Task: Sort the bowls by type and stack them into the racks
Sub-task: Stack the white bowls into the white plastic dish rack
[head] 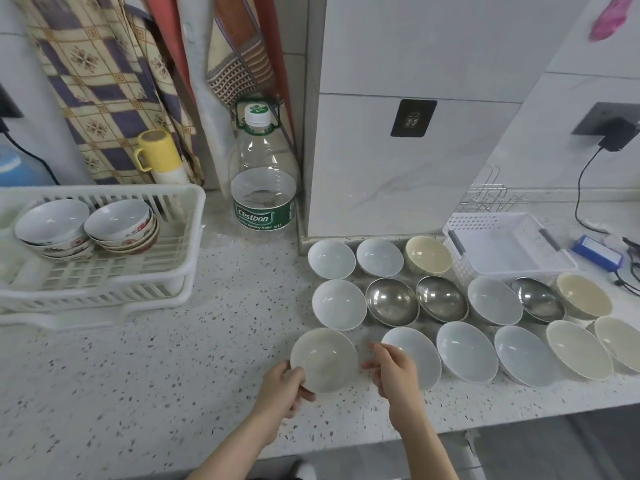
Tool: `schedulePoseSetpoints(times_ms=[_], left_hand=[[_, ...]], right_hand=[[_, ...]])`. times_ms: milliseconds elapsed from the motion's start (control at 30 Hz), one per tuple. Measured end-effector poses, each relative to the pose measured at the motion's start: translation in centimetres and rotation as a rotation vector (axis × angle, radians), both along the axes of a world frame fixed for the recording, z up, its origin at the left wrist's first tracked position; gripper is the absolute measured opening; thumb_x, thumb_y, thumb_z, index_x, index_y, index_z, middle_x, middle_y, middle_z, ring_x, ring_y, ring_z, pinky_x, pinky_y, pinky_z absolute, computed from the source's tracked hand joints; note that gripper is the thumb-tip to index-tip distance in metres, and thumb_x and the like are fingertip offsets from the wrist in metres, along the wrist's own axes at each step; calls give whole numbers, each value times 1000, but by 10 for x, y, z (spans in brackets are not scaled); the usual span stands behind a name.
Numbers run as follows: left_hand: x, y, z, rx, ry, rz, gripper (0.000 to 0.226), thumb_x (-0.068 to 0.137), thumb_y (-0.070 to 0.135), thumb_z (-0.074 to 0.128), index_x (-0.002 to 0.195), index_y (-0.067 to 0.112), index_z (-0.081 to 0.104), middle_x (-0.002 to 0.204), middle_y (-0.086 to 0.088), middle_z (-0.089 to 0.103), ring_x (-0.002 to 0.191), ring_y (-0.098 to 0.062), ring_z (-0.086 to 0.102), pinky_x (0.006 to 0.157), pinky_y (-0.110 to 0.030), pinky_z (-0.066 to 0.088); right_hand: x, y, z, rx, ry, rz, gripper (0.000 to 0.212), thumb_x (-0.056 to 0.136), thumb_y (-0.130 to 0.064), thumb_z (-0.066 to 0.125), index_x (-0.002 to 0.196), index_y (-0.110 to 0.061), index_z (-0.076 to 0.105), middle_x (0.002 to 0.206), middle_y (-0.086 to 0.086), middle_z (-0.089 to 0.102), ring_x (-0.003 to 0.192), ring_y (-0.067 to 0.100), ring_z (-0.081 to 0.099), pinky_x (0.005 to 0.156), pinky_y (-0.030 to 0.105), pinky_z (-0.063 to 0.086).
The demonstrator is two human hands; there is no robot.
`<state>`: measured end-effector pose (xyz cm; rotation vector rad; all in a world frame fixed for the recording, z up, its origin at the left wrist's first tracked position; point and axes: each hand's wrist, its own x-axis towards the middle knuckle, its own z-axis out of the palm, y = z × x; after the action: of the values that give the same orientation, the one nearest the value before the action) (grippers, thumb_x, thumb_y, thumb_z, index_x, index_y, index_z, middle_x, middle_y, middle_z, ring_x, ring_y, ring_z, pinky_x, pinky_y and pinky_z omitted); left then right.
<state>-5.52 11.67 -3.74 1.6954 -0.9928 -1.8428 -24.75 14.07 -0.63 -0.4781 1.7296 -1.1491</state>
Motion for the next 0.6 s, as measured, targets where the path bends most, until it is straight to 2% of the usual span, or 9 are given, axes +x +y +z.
schedulePoseSetpoints(times_ms=[133,267,333,433,600], left_hand=[[21,0,-1,-19,18,97,31,90,6,46,118,15,57,75,-20,74,41,-10,37,38,-21,27],[34,-5,2,-51,29,170,35,91,4,45,123,12,55,76,-20,74,41,-9,37,37,-21,27],[41,-8,5,-67,28,199,36,91,5,45,125,12,54,76,-20,74,42,-10,36,38,-21,27],[53,-13,10,-83,34,231,36,92,6,45,126,12,54,78,-20,74,43,-11,36,38,-21,27],[76,-24,17,-104,65,239,38,93,6,45,130,13,52,80,-21,75,42,-11,36,39,-21,27]], right_hand=[[5,-19,-8,145,-76,79,18,95,-15,51,95,-2,64,66,9,73,41,12,33,35,20,25],[18,-40,-13,177,-86,94,26,98,-26,50,90,-3,58,76,13,74,46,14,31,35,21,24],[21,-50,-15,183,-54,90,26,97,-28,51,96,-5,61,83,13,74,49,15,33,37,20,26],[23,-64,-19,183,2,65,29,96,-23,48,118,-6,55,104,21,70,57,17,40,43,24,29],[31,-74,-28,161,87,-11,37,90,-10,43,126,-6,51,109,20,69,59,17,44,49,26,33]])
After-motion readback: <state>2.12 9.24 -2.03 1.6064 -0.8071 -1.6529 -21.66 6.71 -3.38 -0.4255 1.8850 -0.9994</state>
